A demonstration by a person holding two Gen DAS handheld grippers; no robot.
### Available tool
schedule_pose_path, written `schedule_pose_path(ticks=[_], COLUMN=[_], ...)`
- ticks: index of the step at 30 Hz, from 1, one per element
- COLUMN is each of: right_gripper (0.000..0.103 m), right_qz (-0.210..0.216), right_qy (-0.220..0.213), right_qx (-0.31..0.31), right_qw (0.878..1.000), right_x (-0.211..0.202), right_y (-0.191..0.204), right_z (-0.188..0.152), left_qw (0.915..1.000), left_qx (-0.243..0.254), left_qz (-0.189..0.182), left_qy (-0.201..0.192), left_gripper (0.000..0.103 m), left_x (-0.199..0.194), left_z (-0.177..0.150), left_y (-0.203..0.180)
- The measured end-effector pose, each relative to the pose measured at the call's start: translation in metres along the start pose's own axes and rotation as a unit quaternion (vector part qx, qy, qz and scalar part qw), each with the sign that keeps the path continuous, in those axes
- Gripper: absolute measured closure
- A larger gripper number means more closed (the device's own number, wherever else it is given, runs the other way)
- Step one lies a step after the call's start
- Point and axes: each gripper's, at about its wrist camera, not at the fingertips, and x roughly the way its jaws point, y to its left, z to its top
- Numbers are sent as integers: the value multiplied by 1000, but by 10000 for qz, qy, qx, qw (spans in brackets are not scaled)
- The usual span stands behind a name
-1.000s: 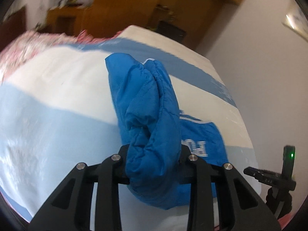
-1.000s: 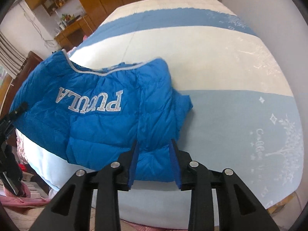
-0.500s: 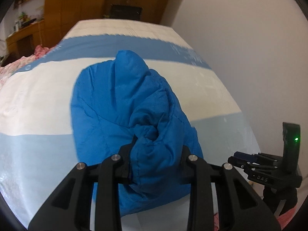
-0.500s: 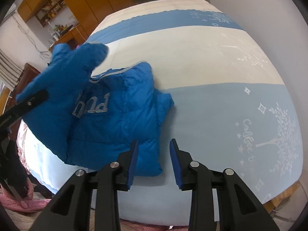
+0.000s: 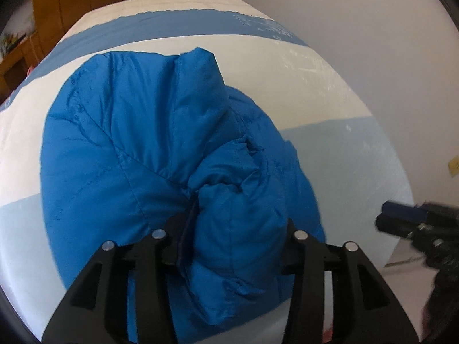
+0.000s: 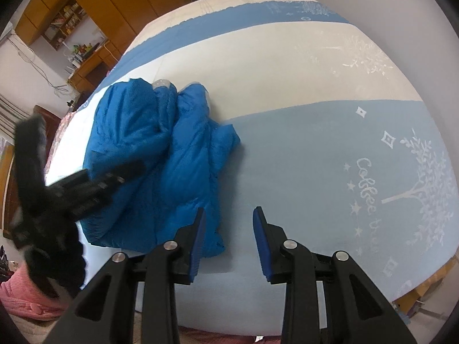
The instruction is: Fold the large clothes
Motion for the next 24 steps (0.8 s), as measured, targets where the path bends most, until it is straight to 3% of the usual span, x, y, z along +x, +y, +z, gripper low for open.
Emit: schedule_pose_path(ticks=[4, 9, 11, 14, 17, 19, 24], right_gripper=[69, 68, 58, 52, 44, 38, 27], right_qz=[86, 304, 382, 595, 857, 1056, 1568], right_qy=[75, 62, -12, -42, 108, 208, 674], right_qx=[-14, -163, -235, -286, -251, -240, -40], right_qw=[9999, 9994, 9990, 9978, 9959, 9939, 9853], right_x=[10, 14, 11, 8, 10, 13, 36], right_y=[1, 16, 23, 33, 42, 48, 65], right_z=[5, 24, 34, 48, 62, 69, 85], left_qw=[9999, 9981, 9966, 9923, 9905, 9915, 9938], left_qx=[93, -168, -239, -430, -434, -469, -1039], left_qz=[-40, -595, -790, -1165, -1300, -1159, -15], left_qy=[-69, 18, 62, 42, -148, -353, -387], left_gripper=[57, 52, 49, 40, 37, 32, 32], left_x=[6, -12, -21, -45, -81, -107, -123], left_z=[-12, -14, -14, -19, -24, -28, -22], left_y=[4, 23, 28, 37, 39, 48, 103])
